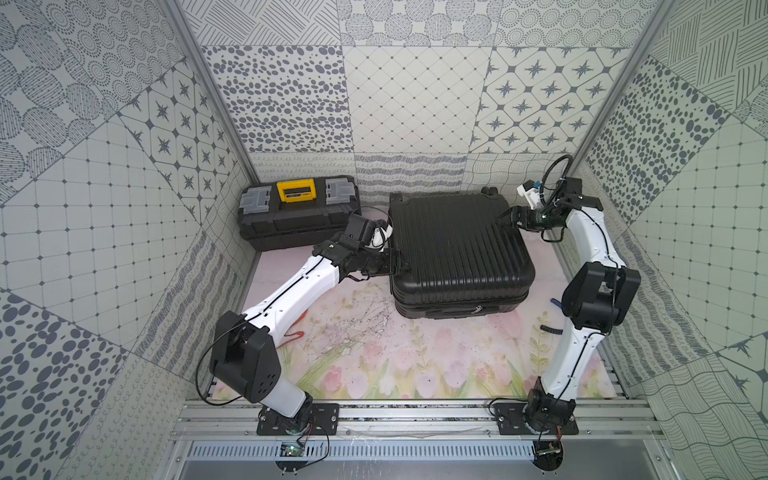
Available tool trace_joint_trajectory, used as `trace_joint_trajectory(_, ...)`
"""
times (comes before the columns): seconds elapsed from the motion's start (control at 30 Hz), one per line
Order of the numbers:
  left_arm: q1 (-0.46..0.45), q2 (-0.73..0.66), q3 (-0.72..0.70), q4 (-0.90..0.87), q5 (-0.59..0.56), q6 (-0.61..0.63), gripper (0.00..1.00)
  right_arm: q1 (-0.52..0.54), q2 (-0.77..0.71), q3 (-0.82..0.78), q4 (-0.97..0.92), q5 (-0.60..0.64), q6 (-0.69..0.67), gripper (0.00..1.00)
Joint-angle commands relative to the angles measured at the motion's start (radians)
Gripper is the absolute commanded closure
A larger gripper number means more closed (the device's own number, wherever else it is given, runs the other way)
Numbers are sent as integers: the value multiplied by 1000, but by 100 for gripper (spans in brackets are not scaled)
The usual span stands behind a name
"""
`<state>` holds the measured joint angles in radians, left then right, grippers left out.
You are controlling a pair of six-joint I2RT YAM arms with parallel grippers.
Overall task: Close the suitcase zippers
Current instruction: Adjust the suitcase at the center of the board.
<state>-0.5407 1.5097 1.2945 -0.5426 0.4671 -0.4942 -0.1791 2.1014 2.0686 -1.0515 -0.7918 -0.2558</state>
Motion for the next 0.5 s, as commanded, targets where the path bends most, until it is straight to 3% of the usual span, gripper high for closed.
trace_joint_trajectory(0.0, -74, -95, -93, -185, 209, -164, 34, 132, 99, 67, -214, -52, -130, 5)
trace_joint_trajectory(0.13, -68, -157, -31, -343, 105, -103, 33, 145, 120, 185, -169, -7, -68, 6)
trace_joint_trajectory(0.27, -7, -117, 123, -541, -145, -50, 34, 139, 47, 214, -4, 167, 64, 2)
trace_joint_trajectory(0.47, 105, 16, 360, -528, -319, -71, 33, 136, -140, 102, 180, 429, 195, 2)
